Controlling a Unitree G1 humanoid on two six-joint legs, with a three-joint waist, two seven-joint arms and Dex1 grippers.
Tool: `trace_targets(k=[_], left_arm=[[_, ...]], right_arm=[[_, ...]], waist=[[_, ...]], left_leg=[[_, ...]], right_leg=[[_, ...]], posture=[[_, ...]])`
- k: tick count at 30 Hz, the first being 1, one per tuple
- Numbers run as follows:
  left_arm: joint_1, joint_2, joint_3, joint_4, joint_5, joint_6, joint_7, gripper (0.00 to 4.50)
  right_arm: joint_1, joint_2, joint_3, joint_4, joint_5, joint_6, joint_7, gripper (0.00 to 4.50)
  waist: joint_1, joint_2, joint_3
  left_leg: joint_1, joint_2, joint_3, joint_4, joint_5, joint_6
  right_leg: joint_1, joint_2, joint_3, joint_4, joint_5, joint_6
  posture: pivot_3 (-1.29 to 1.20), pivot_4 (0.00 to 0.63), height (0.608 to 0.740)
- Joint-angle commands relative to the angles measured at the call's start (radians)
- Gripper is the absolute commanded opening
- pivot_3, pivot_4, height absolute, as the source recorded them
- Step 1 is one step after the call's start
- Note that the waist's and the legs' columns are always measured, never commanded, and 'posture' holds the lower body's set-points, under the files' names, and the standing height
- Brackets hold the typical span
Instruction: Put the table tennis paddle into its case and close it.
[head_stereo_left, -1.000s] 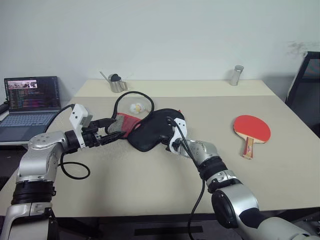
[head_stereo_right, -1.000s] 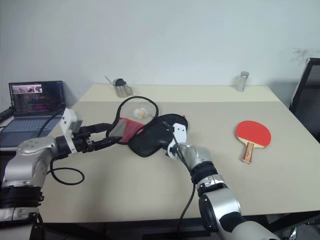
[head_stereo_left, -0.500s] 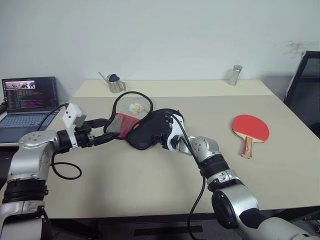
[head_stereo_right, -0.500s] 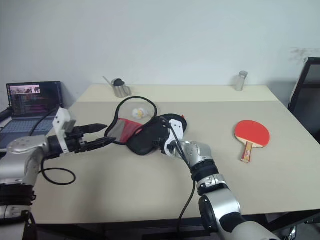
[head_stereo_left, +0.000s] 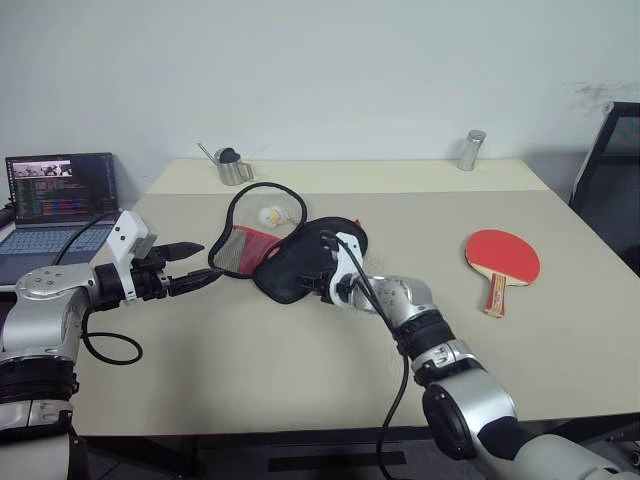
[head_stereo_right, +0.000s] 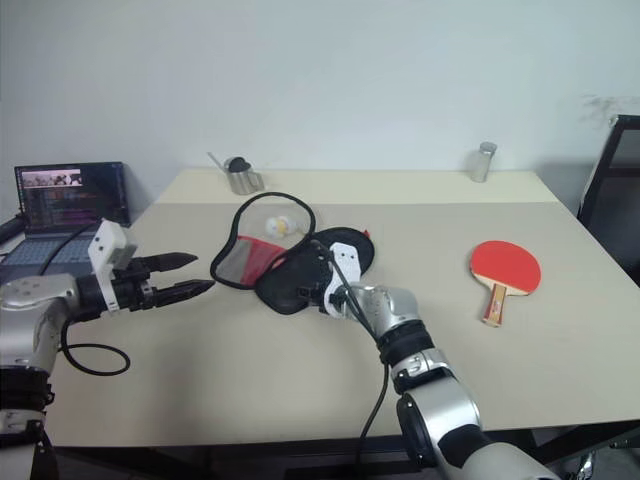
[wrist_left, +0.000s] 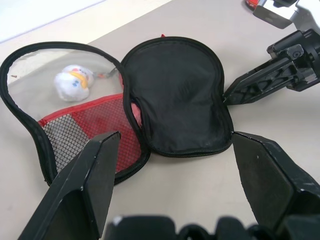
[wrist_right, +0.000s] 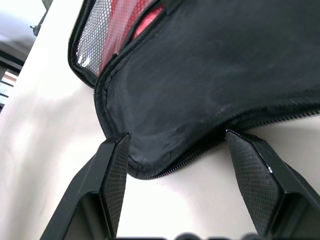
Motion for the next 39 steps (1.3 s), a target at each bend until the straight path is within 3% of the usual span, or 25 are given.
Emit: trace_targets(k=[1, 10, 16, 23, 27, 31, 35, 39], left_arm=[[-0.01, 0.007, 0.03, -0.041, -0.013, 0.0, 0.015, 3.83], [0.001, 0.0, 0.032, -0.08, -0.025, 0.019, 0.026, 3.83], [0.028, -0.024, 0.025, -0.111, -0.035, 0.03, 0.037, 3.83], [0.012, -0.034, 0.014, -0.108, -0.031, 0.038, 0.032, 3.83], [-0.001, -0.035, 0.003, -0.099, -0.028, 0.041, 0.02, 3.83], [0.006, -0.054, -0.028, -0.074, 0.009, 0.008, 0.024, 3.83], [0.002, -0.123, -0.095, -0.032, 0.069, -0.05, 0.043, 3.83], [-0.051, -0.179, -0.134, 0.051, 0.107, -0.09, 0.056, 3.83]], right_arm=[[0.037, 0.209, 0.019, 0.027, -0.015, -0.089, 0.026, 3.27], [0.052, 0.221, 0.128, 0.026, -0.069, -0.202, 0.081, 3.27], [0.078, 0.152, 0.16, -0.038, -0.08, -0.195, 0.091, 3.27], [0.108, 0.16, 0.173, -0.021, -0.113, -0.145, 0.018, 3.27], [0.125, 0.121, 0.202, -0.095, -0.107, -0.114, 0.078, 3.27], [0.176, 0.049, 0.22, -0.302, -0.071, -0.079, 0.162, 3.27], [0.261, -0.156, 0.18, -0.721, 0.053, 0.14, 0.277, 3.27], [0.292, -0.327, 0.077, -0.936, 0.147, 0.301, 0.308, 3.27]], waist=[[0.0, 0.0, 0.0], [0.0, 0.0, 0.0], [0.0, 0.0, 0.0], [0.0, 0.0, 0.0], [0.0, 0.0, 0.0], [0.001, 0.0, 0.0], [0.011, 0.0, 0.0], [0.028, -0.002, -0.001]], left_leg=[[0.0, 0.0, 0.0, 0.0, 0.0, 0.0], [0.0, 0.0, 0.0, 0.0, 0.0, 0.0], [0.0, 0.0, 0.0, 0.0, 0.0, 0.0], [0.0, 0.0, 0.0, 0.0, 0.0, 0.0], [0.0, 0.0, 0.0, 0.0, 0.0, 0.0], [0.0, 0.0, 0.0, 0.0, 0.0, 0.0], [-0.002, 0.0, 0.0, 0.001, 0.0, 0.0], [-0.003, 0.0, -0.002, 0.003, 0.0, 0.0]], right_leg=[[0.0, 0.0, 0.0, 0.0, 0.0, 0.0], [0.0, 0.0, 0.0, 0.0, 0.0, 0.0], [0.0, 0.0, 0.0, 0.0, 0.0, 0.0], [0.0, 0.0, 0.0, 0.0, 0.0, 0.0], [0.0, 0.0, 0.0, 0.0, 0.0, 0.0], [0.0, 0.0, 0.0, 0.0, 0.0, 0.0], [-0.001, 0.0, 0.0, -0.001, 0.0, 0.0], [-0.001, -0.001, -0.001, -0.001, 0.0, 0.0]], posture=[[0.0, 0.15, 0.74], [0.0, 0.15, 0.74], [0.0, 0.15, 0.74], [0.0, 0.15, 0.74], [0.0, 0.15, 0.74], [0.0, 0.15, 0.74], [0.0, 0.15, 0.74], [0.0, 0.15, 0.74]])
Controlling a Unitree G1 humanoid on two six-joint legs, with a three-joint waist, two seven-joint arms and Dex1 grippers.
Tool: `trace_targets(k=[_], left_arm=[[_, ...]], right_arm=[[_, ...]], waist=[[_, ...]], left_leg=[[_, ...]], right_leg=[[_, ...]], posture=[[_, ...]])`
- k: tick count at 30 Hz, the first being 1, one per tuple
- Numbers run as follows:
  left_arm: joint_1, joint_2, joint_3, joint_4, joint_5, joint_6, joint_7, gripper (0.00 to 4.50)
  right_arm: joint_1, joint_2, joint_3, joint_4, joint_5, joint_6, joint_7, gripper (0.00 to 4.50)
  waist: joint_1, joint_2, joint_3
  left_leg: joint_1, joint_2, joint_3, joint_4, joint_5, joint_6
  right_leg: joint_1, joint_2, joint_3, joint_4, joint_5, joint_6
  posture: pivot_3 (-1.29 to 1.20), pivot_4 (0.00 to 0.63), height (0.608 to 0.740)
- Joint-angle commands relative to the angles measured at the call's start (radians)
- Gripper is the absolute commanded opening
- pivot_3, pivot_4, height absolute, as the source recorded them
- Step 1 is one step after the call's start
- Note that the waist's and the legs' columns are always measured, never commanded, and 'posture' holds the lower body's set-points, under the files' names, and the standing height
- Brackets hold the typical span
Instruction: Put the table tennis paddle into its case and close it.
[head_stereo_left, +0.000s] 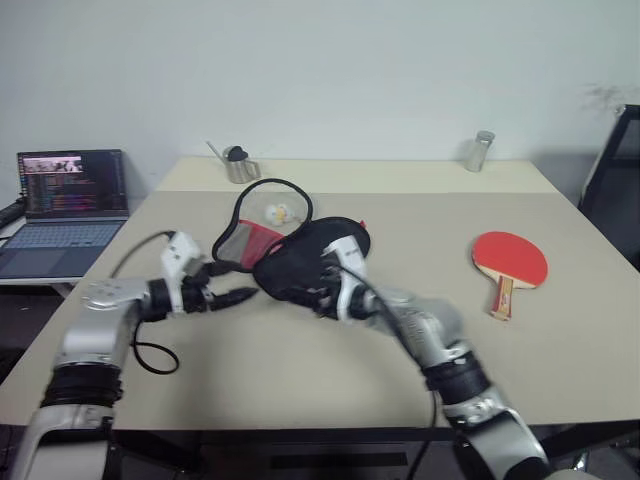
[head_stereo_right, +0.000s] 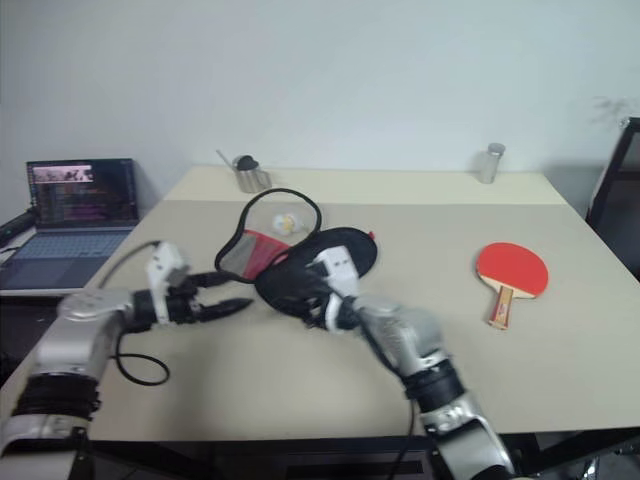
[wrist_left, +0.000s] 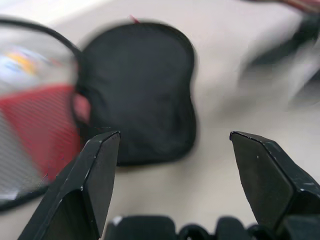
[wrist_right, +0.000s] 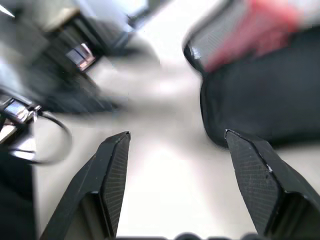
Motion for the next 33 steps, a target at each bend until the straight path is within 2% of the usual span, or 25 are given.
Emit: trace_targets(k=[1, 7, 12, 15, 17, 26, 33], left_arm=[[-0.075, -0.027, 0.004, 0.062, 0.014, -0.026, 0.025, 3.83], [-0.139, -0.072, 0.043, 0.189, -0.003, 0.031, 0.084, 3.83], [-0.212, -0.099, 0.066, 0.326, -0.007, 0.092, 0.137, 3.83], [-0.223, -0.115, 0.079, 0.351, -0.001, 0.121, 0.184, 4.46], [-0.234, -0.131, 0.103, 0.375, -0.016, 0.155, 0.219, 4.49], [-0.352, -0.224, 0.157, 0.508, -0.053, 0.344, 0.316, 4.49], [-0.433, -0.27, 0.184, 0.615, -0.036, 0.383, 0.387, 4.49]], right_arm=[[0.017, -0.12, -0.105, -0.182, 0.081, 0.117, 0.034, 3.27], [0.011, -0.264, -0.222, -0.278, 0.134, 0.206, 0.04, 3.27], [0.041, -0.396, -0.25, -0.41, 0.252, 0.266, 0.156, 3.27], [0.071, -0.49, -0.256, -0.444, 0.269, 0.255, 0.218, 3.32], [0.081, -0.525, -0.253, -0.442, 0.263, 0.238, 0.231, 3.32], [0.086, -0.521, -0.253, -0.439, 0.262, 0.215, 0.2, 3.32], [0.091, -0.526, -0.258, -0.433, 0.258, 0.206, 0.188, 3.32]], waist=[[0.004, 0.0, 0.0], [-0.005, 0.0, 0.0], [-0.003, 0.0, 0.0], [0.001, 0.0, 0.001], [0.002, -0.001, 0.001], [0.004, -0.001, 0.001], [0.005, -0.001, 0.001]], left_leg=[[0.0, 0.0, -0.001, 0.0, 0.0, 0.0], [0.0, 0.0, 0.0, -0.001, 0.0, 0.0], [-0.002, 0.0, -0.001, -0.001, 0.0, 0.0], [-0.005, 0.0, -0.001, 0.001, 0.0, 0.0], [-0.005, 0.0, -0.001, 0.001, 0.0, 0.0], [-0.006, -0.001, -0.002, 0.002, 0.0, 0.0], [-0.007, -0.001, -0.003, 0.003, 0.0, 0.0]], right_leg=[[0.0, 0.0, -0.001, 0.0, 0.0, 0.0], [0.0, 0.001, -0.001, 0.0, 0.0, 0.0], [-0.003, 0.001, -0.001, 0.0, 0.0, 0.0], [-0.003, 0.001, -0.002, 0.0, 0.0, 0.0], [-0.003, 0.001, -0.002, 0.0, 0.0, 0.0], [-0.004, 0.001, -0.003, 0.0, 0.0, 0.0], [-0.004, 0.001, -0.003, 0.001, 0.0, 0.0]], posture=[[0.0, 0.15, 0.74], [0.0, 0.15, 0.74], [0.0, 0.15, 0.74], [0.0, 0.15, 0.74], [0.0, 0.15, 0.74], [0.0, 0.15, 0.74], [0.0, 0.15, 0.74]])
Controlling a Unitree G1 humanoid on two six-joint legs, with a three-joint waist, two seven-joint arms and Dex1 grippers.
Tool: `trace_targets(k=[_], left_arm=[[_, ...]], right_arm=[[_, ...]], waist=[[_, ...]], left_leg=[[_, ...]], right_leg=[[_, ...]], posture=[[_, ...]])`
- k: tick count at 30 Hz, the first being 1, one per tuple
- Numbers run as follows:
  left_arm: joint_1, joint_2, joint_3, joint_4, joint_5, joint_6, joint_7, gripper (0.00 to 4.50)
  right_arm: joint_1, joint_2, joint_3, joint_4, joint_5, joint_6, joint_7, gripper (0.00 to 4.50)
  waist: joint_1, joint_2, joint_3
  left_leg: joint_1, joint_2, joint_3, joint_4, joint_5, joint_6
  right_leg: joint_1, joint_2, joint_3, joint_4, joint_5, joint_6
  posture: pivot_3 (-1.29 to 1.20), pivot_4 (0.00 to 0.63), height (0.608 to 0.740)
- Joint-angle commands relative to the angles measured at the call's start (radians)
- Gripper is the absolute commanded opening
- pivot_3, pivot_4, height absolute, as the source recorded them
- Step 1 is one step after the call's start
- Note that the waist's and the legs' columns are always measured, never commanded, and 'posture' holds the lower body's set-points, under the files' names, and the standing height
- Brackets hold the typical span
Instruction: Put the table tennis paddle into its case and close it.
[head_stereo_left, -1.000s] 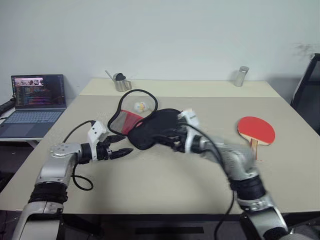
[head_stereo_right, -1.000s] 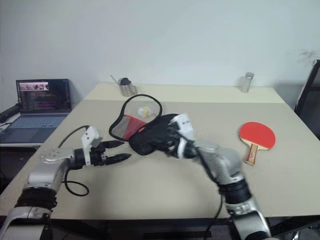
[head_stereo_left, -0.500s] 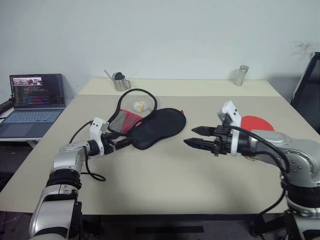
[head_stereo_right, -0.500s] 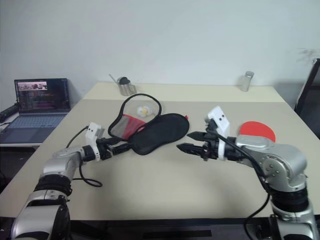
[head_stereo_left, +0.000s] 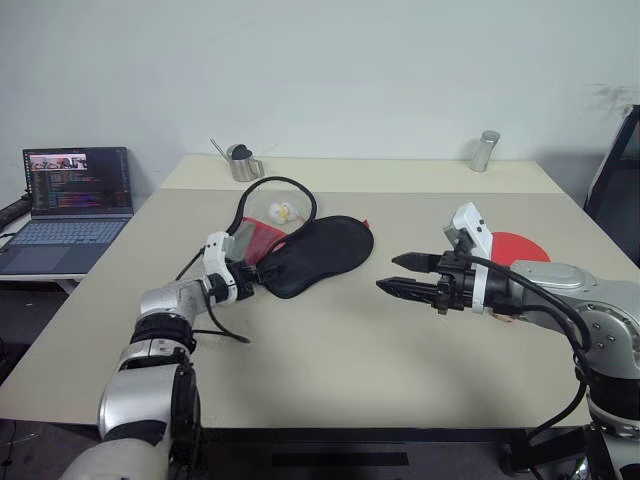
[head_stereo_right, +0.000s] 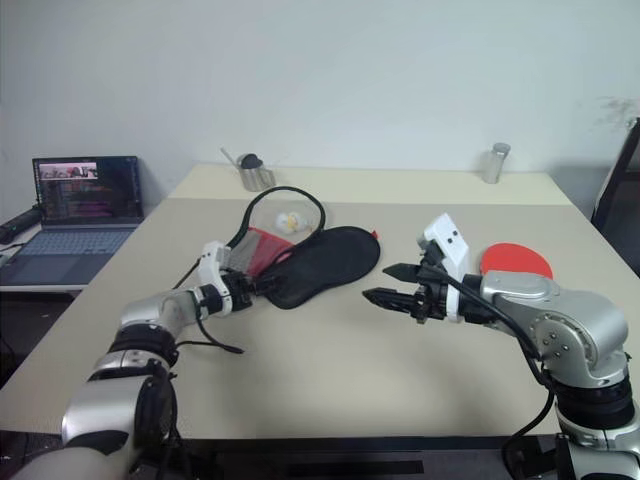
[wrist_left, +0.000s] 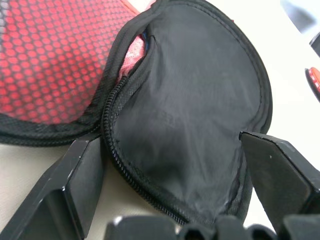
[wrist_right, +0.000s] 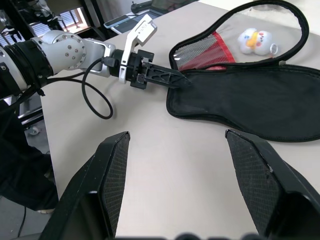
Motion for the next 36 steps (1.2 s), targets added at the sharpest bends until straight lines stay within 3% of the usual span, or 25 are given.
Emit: trace_targets(k=[1, 7, 10, 21, 29, 36], left_arm=[[-0.038, -0.029, 0.014, 0.042, -0.007, 0.02, 0.027, 4.49], [-0.063, -0.063, 0.031, 0.047, -0.018, 0.074, 0.039, 4.49], [-0.067, -0.074, 0.045, 0.033, -0.027, 0.111, 0.032, 3.92], [-0.05, -0.116, 0.029, -0.035, -0.032, 0.188, 0.011, 0.02], [0.06, -0.221, -0.045, -0.336, -0.083, 0.354, 0.003, 0.02], [0.052, -0.366, -0.009, -0.354, -0.106, 0.279, 0.118, 0.02]], right_arm=[[-0.002, -0.008, -0.028, -0.022, 0.007, -0.022, -0.008, 3.32], [0.006, -0.013, -0.039, -0.026, 0.009, -0.021, -0.014, 3.32], [0.011, -0.015, -0.044, -0.026, 0.011, -0.022, -0.018, 3.32], [0.032, -0.031, -0.059, -0.039, 0.022, -0.015, -0.015, 3.32], [0.053, -0.076, -0.081, -0.044, 0.029, -0.017, -0.008, 3.32], [0.076, -0.102, -0.103, -0.053, 0.03, -0.017, -0.018, 3.32]], waist=[[0.002, 0.0, 0.0], [0.024, 0.0, 0.0], [0.029, 0.0, 0.0], [0.024, 0.0, 0.0], [0.028, 0.0, 0.0], [0.027, 0.0, 0.0]], left_leg=[[0.0, 0.0, 0.0, 0.0, 0.0, 0.0], [0.0, 0.0, 0.0, 0.001, 0.0, 0.0], [-0.001, -0.001, -0.001, 0.001, 0.0, 0.0], [-0.004, -0.001, -0.001, 0.001, 0.0, 0.0], [-0.006, -0.001, 0.0, 0.002, 0.0, 0.0], [-0.006, -0.001, 0.0, 0.002, 0.0, 0.0]], right_leg=[[0.0, 0.0, 0.0, 0.0, 0.0, 0.0], [0.0, 0.0, 0.0, 0.0, 0.0, 0.0], [0.0, 0.0, 0.0, 0.0, 0.0, 0.0], [-0.004, 0.0, 0.0, 0.0, 0.0, 0.0], [-0.005, -0.001, 0.001, 0.0, 0.0, 0.0], [-0.005, 0.0, 0.001, 0.002, 0.0, 0.0]], posture=[[0.0, 0.15, 0.74], [0.0, 0.15, 0.74], [0.0, 0.15, 0.74], [0.0, 0.15, 0.74], [0.0, 0.15, 0.74], [0.0, 0.15, 0.74]])
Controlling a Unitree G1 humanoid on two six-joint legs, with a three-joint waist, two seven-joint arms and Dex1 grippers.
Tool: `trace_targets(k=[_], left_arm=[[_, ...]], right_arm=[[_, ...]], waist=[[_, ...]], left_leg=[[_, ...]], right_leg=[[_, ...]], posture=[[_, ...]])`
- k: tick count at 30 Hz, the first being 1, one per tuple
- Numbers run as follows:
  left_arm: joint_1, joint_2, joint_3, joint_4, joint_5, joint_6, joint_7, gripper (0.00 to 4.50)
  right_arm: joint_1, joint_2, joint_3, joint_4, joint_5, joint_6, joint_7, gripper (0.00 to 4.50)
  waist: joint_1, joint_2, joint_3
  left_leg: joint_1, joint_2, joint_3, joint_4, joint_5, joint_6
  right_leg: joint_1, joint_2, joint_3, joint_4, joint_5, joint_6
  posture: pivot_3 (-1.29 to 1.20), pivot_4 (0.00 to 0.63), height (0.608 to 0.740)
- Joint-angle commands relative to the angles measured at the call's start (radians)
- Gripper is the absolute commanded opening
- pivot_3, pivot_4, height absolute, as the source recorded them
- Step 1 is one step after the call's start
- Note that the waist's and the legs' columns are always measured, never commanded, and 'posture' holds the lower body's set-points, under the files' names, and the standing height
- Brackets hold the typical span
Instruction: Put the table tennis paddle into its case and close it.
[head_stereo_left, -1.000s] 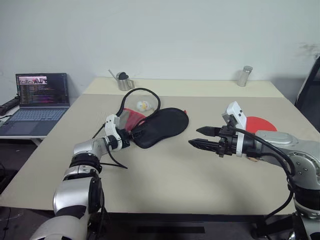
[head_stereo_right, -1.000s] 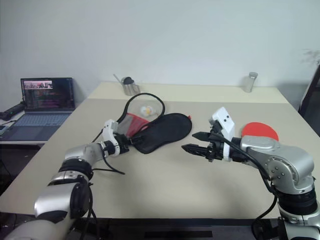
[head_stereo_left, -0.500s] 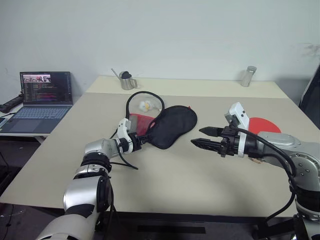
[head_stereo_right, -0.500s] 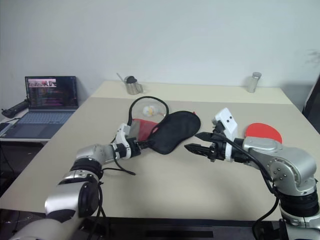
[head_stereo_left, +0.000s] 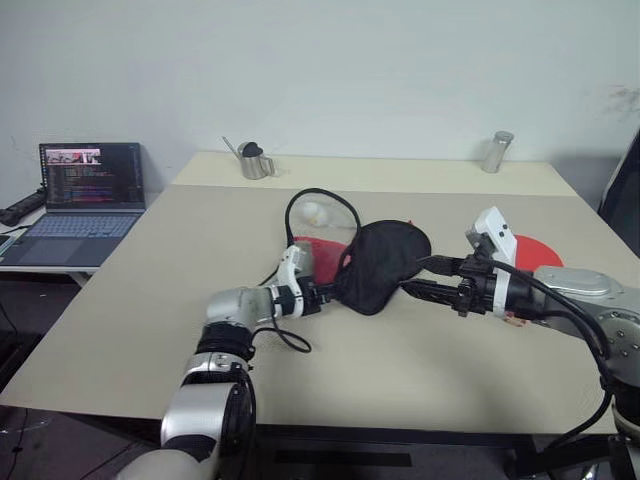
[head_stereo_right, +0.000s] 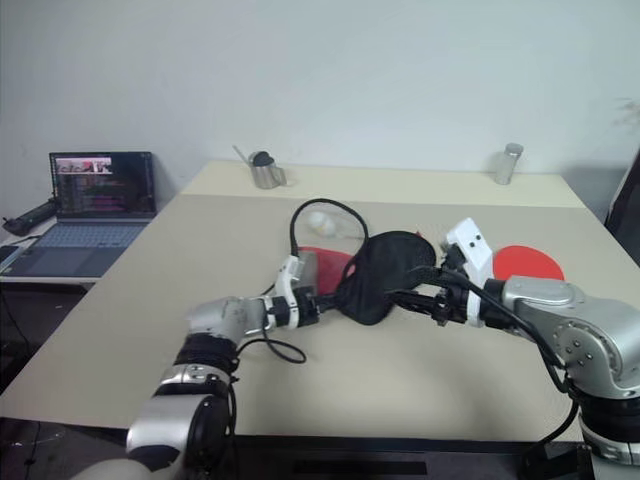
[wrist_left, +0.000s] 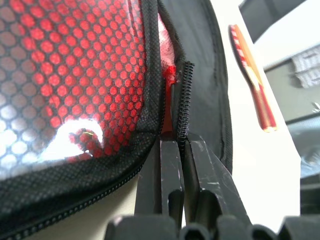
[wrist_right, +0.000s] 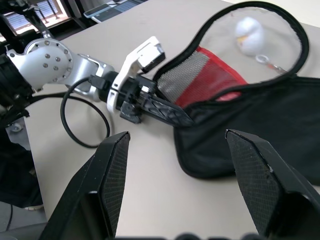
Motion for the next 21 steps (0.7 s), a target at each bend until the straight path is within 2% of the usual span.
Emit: trace_targets(k=[1, 6, 9, 13, 17, 21], left_arm=[[-0.036, -0.047, 0.038, -0.028, -0.039, -0.06, 0.056, 0.02], [-0.017, -0.053, 0.0, -0.082, -0.034, -0.09, 0.042, 0.02], [0.022, -0.007, -0.023, -0.146, -0.025, -0.103, 0.02, 0.68], [0.084, 0.063, -0.064, -0.212, -0.007, -0.099, 0.001, 2.03], [0.2, 0.178, -0.156, -0.329, 0.024, -0.1, -0.088, 3.41], [0.312, 0.321, -0.179, -0.432, 0.032, -0.143, -0.179, 3.41]], right_arm=[[0.004, -0.014, -0.045, -0.038, 0.019, -0.015, -0.007, 3.32], [0.017, -0.013, -0.055, -0.046, 0.022, -0.012, -0.021, 3.32], [0.024, -0.016, -0.058, -0.044, 0.022, -0.014, -0.028, 3.32], [0.025, -0.019, -0.056, -0.037, 0.02, -0.018, -0.028, 3.32], [0.018, -0.017, -0.046, -0.023, 0.013, -0.021, -0.029, 3.32], [-0.001, 0.022, -0.039, 0.014, -0.012, -0.021, -0.082, 3.32]], waist=[[0.0, 0.0, 0.0], [-0.003, 0.0, 0.0], [-0.003, 0.0, 0.0], [-0.004, 0.0, 0.0], [-0.004, 0.0, 0.0], [-0.02, 0.001, -0.001]], left_leg=[[0.0, 0.0, 0.0, 0.0, 0.0, 0.0], [0.0, 0.0, 0.001, 0.0, 0.0, 0.0], [0.0, 0.0, 0.001, 0.0, 0.0, 0.0], [0.001, 0.0, 0.001, -0.001, 0.0, 0.0], [0.001, 0.0, 0.002, 0.0, 0.0, 0.0], [0.003, 0.002, 0.003, -0.001, 0.0, 0.0]], right_leg=[[0.0, 0.0, 0.0, 0.0, 0.0, 0.0], [0.0, 0.0, 0.0, 0.0, 0.0, 0.0], [0.0, 0.0, 0.001, 0.0, 0.0, 0.0], [0.0, 0.0, 0.001, 0.001, 0.0, 0.0], [0.0, 0.0, 0.002, 0.001, 0.0, 0.0], [0.0, 0.001, 0.003, 0.001, 0.0, 0.0]], posture=[[0.0, 0.15, 0.74], [0.0, 0.15, 0.74], [0.0, 0.15, 0.74], [0.0, 0.15, 0.74], [0.0, 0.15, 0.74], [0.0, 0.15, 0.74]])
